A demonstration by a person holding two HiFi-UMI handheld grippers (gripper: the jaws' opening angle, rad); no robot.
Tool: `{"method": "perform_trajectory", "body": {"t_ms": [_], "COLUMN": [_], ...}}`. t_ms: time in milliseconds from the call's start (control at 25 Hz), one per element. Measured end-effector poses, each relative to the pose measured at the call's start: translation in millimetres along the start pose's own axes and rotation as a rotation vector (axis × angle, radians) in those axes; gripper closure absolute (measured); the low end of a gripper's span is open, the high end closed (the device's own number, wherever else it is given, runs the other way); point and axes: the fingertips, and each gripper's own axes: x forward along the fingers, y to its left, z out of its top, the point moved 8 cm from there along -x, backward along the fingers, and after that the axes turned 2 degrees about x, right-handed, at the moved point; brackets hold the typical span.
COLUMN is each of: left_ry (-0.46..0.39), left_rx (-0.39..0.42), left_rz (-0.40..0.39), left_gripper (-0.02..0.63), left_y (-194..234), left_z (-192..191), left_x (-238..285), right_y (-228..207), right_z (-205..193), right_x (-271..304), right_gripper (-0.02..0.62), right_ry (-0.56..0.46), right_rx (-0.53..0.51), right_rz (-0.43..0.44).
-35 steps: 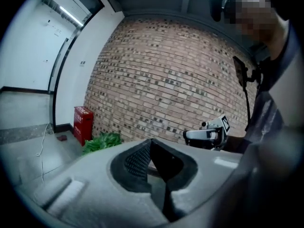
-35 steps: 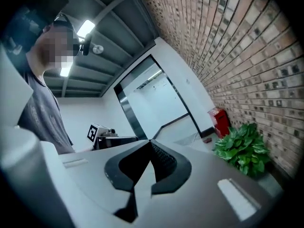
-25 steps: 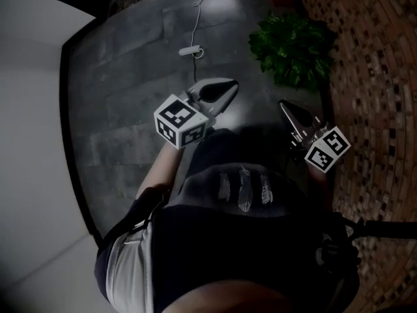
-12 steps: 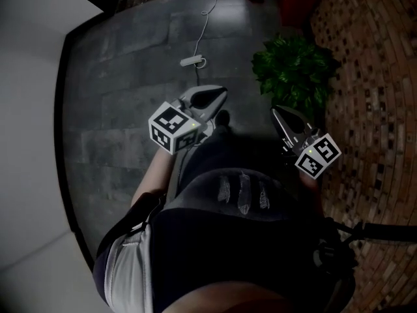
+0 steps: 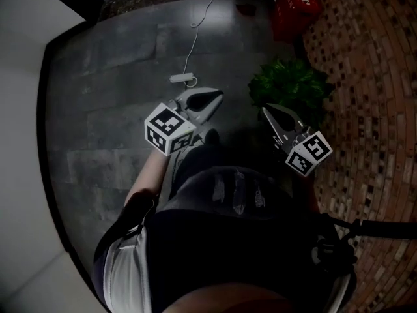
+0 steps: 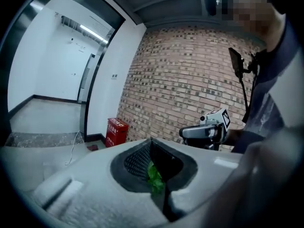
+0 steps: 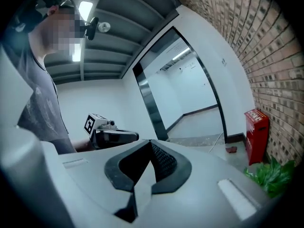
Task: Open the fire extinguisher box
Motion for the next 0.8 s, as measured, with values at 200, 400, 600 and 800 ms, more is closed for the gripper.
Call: {"method": "perform_trajectory", "body": {"t_ms": [200,400,600,800], "left_ry": [-0.032,-0.050,-0.069,-0.052], "left_rx": [-0.007,-0.024,-0.053,-0.072], "left_rz": [0.001,-0.011,-0.002,0.034], "left_gripper": [0.609,0.609,0.609,0.609], "left_y": [70,104,131,169], "left_z": [18,22,34,47], "left_x": [-14,-7,12,42], "right_y": [-5,-24,-59,-111], "right_z": [19,30,48,59], "right_x": [61,91,123,151], "right_gripper": [0.594,0.594,0.594,0.594], "right_ry": [0.023,0.055,0.066,0.081], "right_rx": [-0.027,0.001,-0.002,0.005], "right_rz": [-0.018,-0.031,0.002,0.021]}}
